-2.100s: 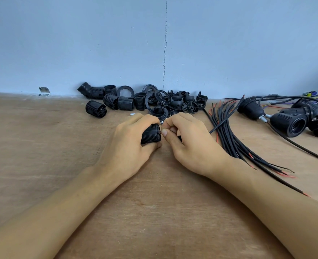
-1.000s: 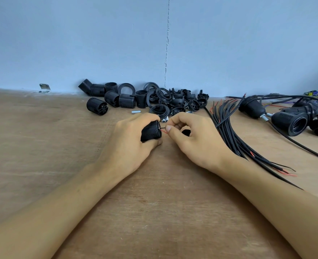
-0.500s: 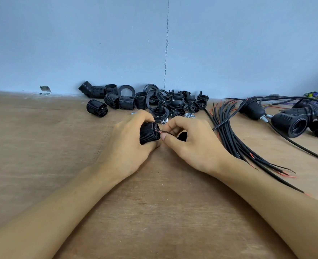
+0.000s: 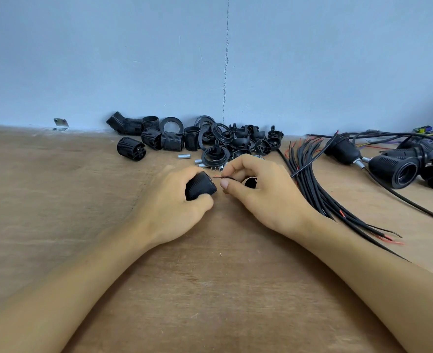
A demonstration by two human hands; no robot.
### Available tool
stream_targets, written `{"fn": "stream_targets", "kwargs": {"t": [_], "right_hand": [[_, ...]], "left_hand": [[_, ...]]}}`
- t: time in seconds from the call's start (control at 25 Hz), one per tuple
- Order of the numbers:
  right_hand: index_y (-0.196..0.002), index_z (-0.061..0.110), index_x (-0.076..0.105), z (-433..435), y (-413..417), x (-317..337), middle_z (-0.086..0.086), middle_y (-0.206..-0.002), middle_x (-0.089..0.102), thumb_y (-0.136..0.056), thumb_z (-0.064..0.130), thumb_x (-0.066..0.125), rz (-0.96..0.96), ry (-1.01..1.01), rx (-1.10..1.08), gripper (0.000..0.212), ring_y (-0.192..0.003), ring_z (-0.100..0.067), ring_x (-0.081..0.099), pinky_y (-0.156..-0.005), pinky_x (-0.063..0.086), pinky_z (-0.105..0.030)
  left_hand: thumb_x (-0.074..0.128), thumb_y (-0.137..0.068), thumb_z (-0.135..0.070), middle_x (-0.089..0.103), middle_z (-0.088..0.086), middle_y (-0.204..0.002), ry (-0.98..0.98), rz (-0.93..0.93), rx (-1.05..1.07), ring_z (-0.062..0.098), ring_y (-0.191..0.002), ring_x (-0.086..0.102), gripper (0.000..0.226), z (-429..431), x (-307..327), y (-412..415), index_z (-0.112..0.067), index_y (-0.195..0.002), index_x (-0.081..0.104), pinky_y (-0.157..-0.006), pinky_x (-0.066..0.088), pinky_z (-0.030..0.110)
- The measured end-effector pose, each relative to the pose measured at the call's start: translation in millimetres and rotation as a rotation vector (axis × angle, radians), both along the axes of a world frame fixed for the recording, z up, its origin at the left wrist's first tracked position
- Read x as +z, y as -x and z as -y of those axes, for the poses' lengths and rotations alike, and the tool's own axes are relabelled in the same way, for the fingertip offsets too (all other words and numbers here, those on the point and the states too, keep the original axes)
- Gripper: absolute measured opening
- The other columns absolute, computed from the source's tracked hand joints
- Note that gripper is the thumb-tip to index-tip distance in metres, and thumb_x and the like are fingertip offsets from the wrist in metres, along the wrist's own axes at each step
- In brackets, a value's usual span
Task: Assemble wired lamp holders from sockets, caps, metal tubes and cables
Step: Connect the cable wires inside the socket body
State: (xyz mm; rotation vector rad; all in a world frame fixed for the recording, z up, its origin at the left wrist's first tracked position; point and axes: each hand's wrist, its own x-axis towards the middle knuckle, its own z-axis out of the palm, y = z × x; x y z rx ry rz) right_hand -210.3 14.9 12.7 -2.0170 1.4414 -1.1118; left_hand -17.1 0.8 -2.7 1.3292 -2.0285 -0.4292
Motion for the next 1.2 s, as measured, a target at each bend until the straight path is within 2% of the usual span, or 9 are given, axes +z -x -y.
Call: {"fn": "stream_targets", "kwargs": {"t": [0.08,0.16,0.32,0.4,0.56,0.8,0.88,1.04,1.2], "right_hand": [[-0.095,0.027,0.068,0.4,2.6,3.1,0.010,-0.079,0.074,-0.091,0.030,0.071,0.065,-0.065,0.017,0.006,-0.087,-0.007,0.067,-0.083,0.045,-0.015],[-0.095,0.024,0.072,0.3,5.1,6.5,0.010,-0.083,0.076,-0.097,0.038,0.062,0.087,-0.123,0.042,0.018,-0.090,-0.007,0.069,-0.091,0.049,-0.023],[-0.081,0.018,0.073,1.5,5.7,7.1,0.000,-0.081,0.073,-0.101,0.039,0.055,-0.066,-0.147,0.064,0.033,-0.084,-0.017,0.066,-0.088,0.049,-0.036],[-0.079,0.016,0.072,1.9,5.9,7.0,-0.004,-0.080,0.072,-0.100,0.037,0.057,-0.070,-0.140,0.073,0.032,-0.083,-0.020,0.064,-0.085,0.048,-0.034],[-0.074,0.028,0.068,2.0,5.8,9.0,0.011,-0.075,0.068,-0.100,0.033,0.059,-0.007,-0.111,0.055,0.027,-0.079,-0.004,0.061,-0.082,0.047,-0.025],[-0.088,0.026,0.068,0.5,1.5,5.0,0.014,-0.075,0.063,-0.099,0.031,0.060,0.005,-0.002,0.023,0.015,-0.075,-0.001,0.056,-0.072,0.043,-0.015],[-0.088,0.025,0.066,-1.2,-0.2,4.5,0.013,-0.075,0.060,-0.098,0.028,0.063,0.022,0.025,0.038,0.011,-0.072,0.001,0.053,-0.070,0.041,-0.013],[-0.090,0.020,0.069,-3.2,-0.8,4.2,0.014,-0.076,0.060,-0.095,0.025,0.067,0.021,0.039,0.043,0.007,-0.073,0.002,0.053,-0.071,0.040,-0.012],[-0.088,0.021,0.070,-5.7,-3.4,5.4,0.014,-0.071,0.058,-0.094,0.025,0.069,0.041,0.073,0.028,0.007,-0.068,0.002,0.052,-0.066,0.039,-0.010]], "left_hand": [[0.063,-0.073,-0.032,0.066,-0.011,-0.085,0.044,-0.037,-0.018,0.005,-0.091,0.055,0.023,-1.0,-0.3,-2.0,-0.032,-0.096,0.066,-0.081,0.051,0.038],[0.071,-0.077,-0.022,0.068,-0.016,-0.091,0.098,-0.069,-0.048,0.004,-0.091,0.061,0.031,-2.6,-0.3,-2.4,-0.035,-0.104,0.066,-0.082,0.052,0.031],[0.081,-0.079,-0.012,0.069,-0.020,-0.094,0.152,-0.103,-0.055,0.003,-0.092,0.065,0.044,-1.0,-3.7,-3.6,-0.039,-0.109,0.064,-0.081,0.053,0.026],[0.082,-0.078,-0.012,0.068,-0.020,-0.095,0.160,-0.116,-0.053,0.004,-0.093,0.065,0.045,0.4,-5.7,-3.4,-0.040,-0.107,0.063,-0.080,0.051,0.024],[0.083,-0.078,-0.014,0.067,-0.020,-0.096,0.173,-0.156,-0.014,0.001,-0.095,0.063,0.048,-0.4,-4.6,-2.6,-0.043,-0.106,0.057,-0.079,0.051,0.020],[0.082,-0.079,-0.005,0.067,-0.009,-0.092,0.067,-0.245,-0.058,0.015,-0.090,0.065,0.049,-0.1,-1.7,-4.0,-0.036,-0.100,0.049,-0.084,0.055,0.050],[0.087,-0.076,-0.012,0.067,-0.008,-0.088,0.073,-0.228,-0.075,0.014,-0.083,0.064,0.049,-0.4,-2.1,-3.0,-0.033,-0.099,0.048,-0.078,0.055,0.044],[0.092,-0.072,-0.026,0.065,-0.017,-0.088,0.160,-0.140,-0.037,0.004,-0.081,0.063,0.052,-1.1,-4.3,-0.9,-0.037,-0.097,0.048,-0.065,0.043,0.019],[0.092,-0.071,-0.031,0.065,-0.017,-0.085,0.199,-0.108,-0.022,0.004,-0.081,0.064,0.053,0.3,-6.5,-1.3,-0.039,-0.098,0.047,-0.063,0.046,0.022]]}}
